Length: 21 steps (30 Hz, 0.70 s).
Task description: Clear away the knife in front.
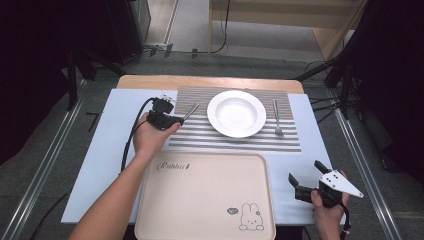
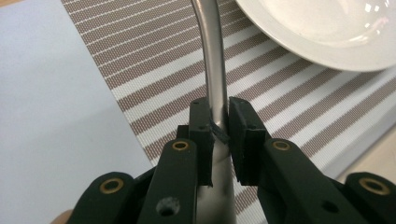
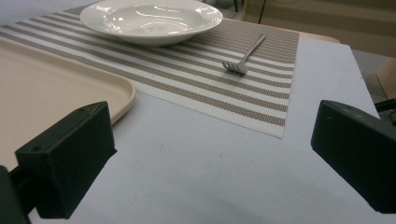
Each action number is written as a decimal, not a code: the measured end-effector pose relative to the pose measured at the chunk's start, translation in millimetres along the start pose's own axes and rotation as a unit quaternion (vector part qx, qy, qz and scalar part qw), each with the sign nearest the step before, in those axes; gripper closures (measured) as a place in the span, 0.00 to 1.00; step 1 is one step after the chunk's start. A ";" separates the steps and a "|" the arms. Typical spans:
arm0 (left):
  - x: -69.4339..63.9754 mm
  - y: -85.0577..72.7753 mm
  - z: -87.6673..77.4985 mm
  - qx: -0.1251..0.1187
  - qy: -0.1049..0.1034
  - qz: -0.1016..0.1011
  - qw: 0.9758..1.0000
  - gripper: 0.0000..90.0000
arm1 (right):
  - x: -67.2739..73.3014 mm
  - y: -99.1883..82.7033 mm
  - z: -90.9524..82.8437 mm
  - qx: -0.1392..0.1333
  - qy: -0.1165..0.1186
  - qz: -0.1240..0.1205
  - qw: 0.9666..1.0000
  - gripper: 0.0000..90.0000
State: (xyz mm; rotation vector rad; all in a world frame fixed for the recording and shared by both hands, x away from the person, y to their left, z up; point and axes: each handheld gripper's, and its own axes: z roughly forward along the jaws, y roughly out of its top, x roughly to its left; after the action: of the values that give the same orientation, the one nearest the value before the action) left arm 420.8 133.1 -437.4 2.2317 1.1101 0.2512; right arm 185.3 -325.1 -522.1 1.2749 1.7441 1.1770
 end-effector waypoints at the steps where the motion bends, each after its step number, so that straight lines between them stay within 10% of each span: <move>1: -0.7 -1.5 -1.6 -0.002 0.000 0.002 1.000 0.89 | 0.1 0.0 0.0 0.000 0.000 0.000 1.000 0.00; 21: -16.0 -40.1 -39.6 -0.030 -0.013 0.011 0.999 0.89 | 0.3 -0.1 -0.5 -0.001 -0.001 0.000 1.000 0.00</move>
State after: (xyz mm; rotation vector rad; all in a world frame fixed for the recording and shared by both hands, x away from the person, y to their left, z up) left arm 367.8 156.6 -429.0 2.1887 1.0501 0.2610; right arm 184.7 -325.0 -522.0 1.2743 1.7414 1.1767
